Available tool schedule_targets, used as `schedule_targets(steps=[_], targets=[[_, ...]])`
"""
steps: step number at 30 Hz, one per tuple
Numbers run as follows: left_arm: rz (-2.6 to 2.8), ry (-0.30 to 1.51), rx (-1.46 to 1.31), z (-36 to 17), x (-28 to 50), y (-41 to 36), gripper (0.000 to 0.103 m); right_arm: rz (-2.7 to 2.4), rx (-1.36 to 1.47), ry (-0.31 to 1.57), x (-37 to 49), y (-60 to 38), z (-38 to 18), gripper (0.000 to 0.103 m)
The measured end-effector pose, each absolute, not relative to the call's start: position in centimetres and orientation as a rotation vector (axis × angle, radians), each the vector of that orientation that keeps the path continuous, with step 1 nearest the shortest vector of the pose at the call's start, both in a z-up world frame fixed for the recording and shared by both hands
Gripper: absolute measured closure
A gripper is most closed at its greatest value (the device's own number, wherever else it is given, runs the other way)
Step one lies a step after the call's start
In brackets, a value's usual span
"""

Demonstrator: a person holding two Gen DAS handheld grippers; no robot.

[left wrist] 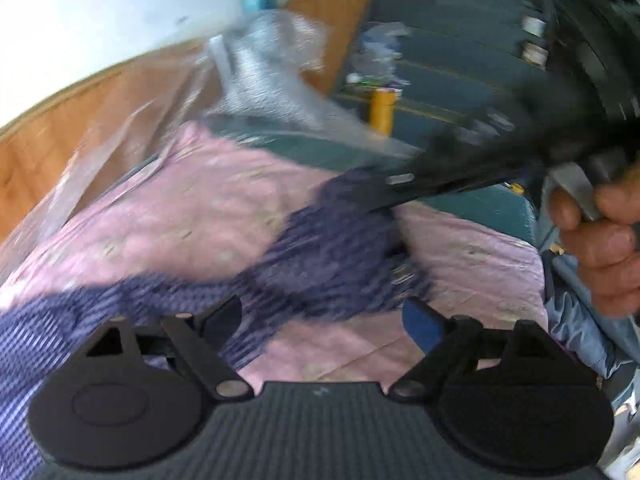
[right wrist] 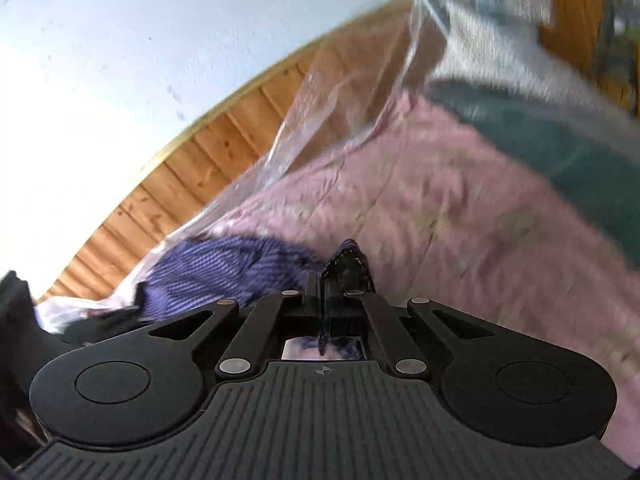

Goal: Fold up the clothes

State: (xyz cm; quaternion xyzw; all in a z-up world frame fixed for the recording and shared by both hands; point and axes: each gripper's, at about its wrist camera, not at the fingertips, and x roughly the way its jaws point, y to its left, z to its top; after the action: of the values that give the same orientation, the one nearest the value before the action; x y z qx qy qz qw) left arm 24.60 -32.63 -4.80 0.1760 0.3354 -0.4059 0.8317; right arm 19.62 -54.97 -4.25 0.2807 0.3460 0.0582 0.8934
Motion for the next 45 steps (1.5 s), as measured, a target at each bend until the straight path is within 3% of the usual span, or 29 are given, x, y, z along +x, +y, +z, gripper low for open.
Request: schedule_targets(steps=[10,11,13,14,15,16,18,20,21,22,28,34,37,45], targets=[[-0.696,0.433,0.701,-9.6,17.8,-39.8,0.008,0.172,0.834,0.809,19.5,-55.7,-6.9,0.103],[-0.678,0.439,0.688,-9.8,18.0,-39.9,0.014,0.173,0.836,0.809,19.5,-55.7,-6.9,0.103],[-0.649,0.445,0.682,-10.1,18.4,-39.5,0.039,0.174,0.849,0.81,19.7,-55.9,-7.0,0.103],[-0.635,0.447,0.678,-10.2,18.6,-39.3,0.062,0.171,0.852,0.812,19.9,-55.9,-7.1,0.103],[-0.621,0.45,0.675,-10.3,18.8,-39.2,0.092,0.169,0.843,0.81,20.1,-56.0,-7.2,0.099],[-0.622,0.493,0.639,-10.2,19.5,-38.5,0.098,0.169,0.829,0.806,20.3,-56.0,-7.1,0.093],[-0.623,0.536,0.562,-9.8,20.6,-36.6,0.098,0.158,0.813,0.788,20.4,-56.6,-7.0,0.079],[-0.597,0.582,0.49,-9.1,21.7,-34.3,0.099,0.157,0.83,0.768,20.0,-57.4,-7.3,0.078],[-0.604,0.608,0.429,-8.7,22.1,-32.7,0.099,0.147,0.841,0.747,19.6,-57.8,-7.5,0.063],[-0.606,0.639,0.398,-8.7,22.5,-31.4,0.099,0.139,0.854,0.731,19.1,-58.1,-7.9,0.057],[-0.516,0.655,0.114,-3.1,26.5,-21.1,0.099,0.184,0.945,0.677,17.2,-58.3,-9.9,0.057],[-0.067,0.487,-0.115,8.6,32.7,-1.2,0.099,0.208,0.714,0.92,15.5,-49.7,-14.2,0.057],[0.029,0.662,-0.163,6.3,37.3,7.2,0.099,0.261,0.628,1.022,13.2,-43.7,-16.9,0.056],[0.021,0.754,-0.079,1.1,38.4,10.0,0.099,0.233,0.261,1.009,7.7,-33.1,-18.3,0.041]])
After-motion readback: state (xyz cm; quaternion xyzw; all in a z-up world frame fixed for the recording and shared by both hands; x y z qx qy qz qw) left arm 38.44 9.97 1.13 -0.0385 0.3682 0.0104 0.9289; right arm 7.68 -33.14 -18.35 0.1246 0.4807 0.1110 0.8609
